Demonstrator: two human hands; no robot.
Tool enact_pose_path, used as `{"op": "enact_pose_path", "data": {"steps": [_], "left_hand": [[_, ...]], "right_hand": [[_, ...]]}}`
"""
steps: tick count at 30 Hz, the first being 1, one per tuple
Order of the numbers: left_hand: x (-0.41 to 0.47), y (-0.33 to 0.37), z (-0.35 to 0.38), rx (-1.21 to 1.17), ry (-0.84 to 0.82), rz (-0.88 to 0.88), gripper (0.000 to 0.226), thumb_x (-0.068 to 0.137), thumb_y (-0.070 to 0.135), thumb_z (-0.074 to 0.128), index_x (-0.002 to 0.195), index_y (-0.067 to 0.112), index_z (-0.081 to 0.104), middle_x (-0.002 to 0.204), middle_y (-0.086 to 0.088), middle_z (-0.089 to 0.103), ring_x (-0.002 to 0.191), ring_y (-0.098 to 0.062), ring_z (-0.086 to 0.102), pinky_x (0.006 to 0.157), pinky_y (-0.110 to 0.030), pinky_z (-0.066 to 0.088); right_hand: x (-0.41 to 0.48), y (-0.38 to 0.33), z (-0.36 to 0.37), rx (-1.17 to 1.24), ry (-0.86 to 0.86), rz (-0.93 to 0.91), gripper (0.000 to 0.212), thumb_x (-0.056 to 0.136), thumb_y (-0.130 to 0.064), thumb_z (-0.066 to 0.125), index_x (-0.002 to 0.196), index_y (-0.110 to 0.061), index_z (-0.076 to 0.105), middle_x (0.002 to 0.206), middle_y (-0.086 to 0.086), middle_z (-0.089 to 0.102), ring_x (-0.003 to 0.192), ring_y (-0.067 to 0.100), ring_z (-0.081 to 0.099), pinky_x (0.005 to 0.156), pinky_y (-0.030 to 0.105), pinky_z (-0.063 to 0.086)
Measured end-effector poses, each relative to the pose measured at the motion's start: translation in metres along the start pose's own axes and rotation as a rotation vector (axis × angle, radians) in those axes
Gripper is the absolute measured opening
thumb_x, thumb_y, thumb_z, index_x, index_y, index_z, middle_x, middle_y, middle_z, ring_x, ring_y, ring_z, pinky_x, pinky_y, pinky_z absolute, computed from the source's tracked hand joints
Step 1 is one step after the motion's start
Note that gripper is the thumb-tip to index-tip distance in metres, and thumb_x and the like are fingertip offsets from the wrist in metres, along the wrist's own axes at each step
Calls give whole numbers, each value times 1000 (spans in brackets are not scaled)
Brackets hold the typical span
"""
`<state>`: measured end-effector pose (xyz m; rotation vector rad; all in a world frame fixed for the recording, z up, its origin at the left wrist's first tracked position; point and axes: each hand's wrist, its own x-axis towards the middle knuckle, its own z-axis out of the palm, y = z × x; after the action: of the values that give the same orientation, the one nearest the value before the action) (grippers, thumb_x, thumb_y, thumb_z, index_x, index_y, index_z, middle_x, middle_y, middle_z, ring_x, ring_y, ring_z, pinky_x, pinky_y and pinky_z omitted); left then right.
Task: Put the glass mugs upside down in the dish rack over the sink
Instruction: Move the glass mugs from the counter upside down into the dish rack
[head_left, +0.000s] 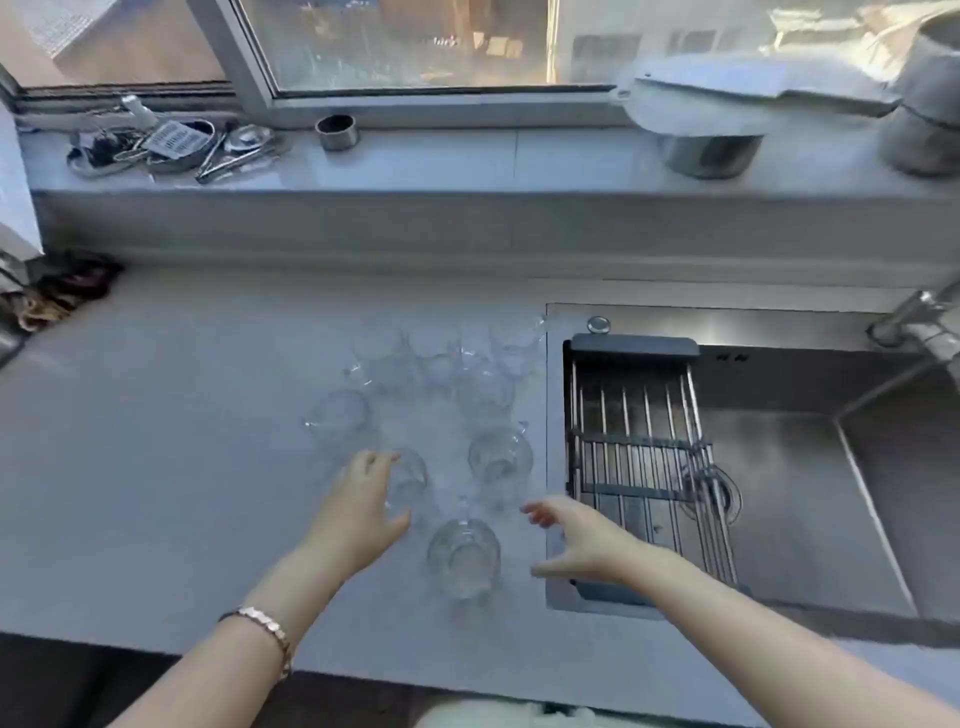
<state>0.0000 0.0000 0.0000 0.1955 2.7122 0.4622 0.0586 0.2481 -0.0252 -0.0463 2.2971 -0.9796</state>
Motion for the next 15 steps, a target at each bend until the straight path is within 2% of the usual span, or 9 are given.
{"op": "enact_pose_path", "data": {"steps": [2,4,8,11,13,15], "left_hand": [[7,-13,5,55,-13,6,75,75,23,67,140,13,31,142,-13,35,130,-33,37,109,-38,33],[12,-21,10,67,-73,22,83,74,25,69,143,15,25,149,-13,25,136,-33,29,114,-39,28],[21,-24,21,53,-50,66,85,74,24,71,144,20,23,151,-10,24,137,-32,22,114,-39,23],[26,-26,21,37,50,98,84,66,24,79,139,16,38,140,-15,43,130,-35,39,106,-44,33],[28,-26,21,7,76,91,83,58,22,84,132,11,48,127,-17,54,118,-36,52,97,-43,40],[23,-20,18,-7,70,54,83,56,24,84,130,13,49,122,-13,54,115,-33,53,94,-40,40]], "right_hand": [[10,-4,21,40,-46,25,83,72,-27,77,140,-17,32,138,1,43,126,13,43,101,21,35],[16,-10,44,100,-28,16,92,66,-31,81,141,-20,29,141,-1,39,129,10,39,104,23,35],[31,-16,74,228,85,-25,87,60,-25,86,134,-22,39,132,-3,45,120,6,40,98,18,33],[38,-16,90,316,187,9,85,53,-30,84,129,-24,45,127,-3,52,120,12,49,100,27,42],[36,-14,93,330,210,5,81,54,-28,81,127,-24,47,122,-6,54,118,10,51,96,17,41],[25,-12,87,333,211,25,79,58,-22,80,129,-25,46,120,-9,52,116,5,49,91,6,35]]}}
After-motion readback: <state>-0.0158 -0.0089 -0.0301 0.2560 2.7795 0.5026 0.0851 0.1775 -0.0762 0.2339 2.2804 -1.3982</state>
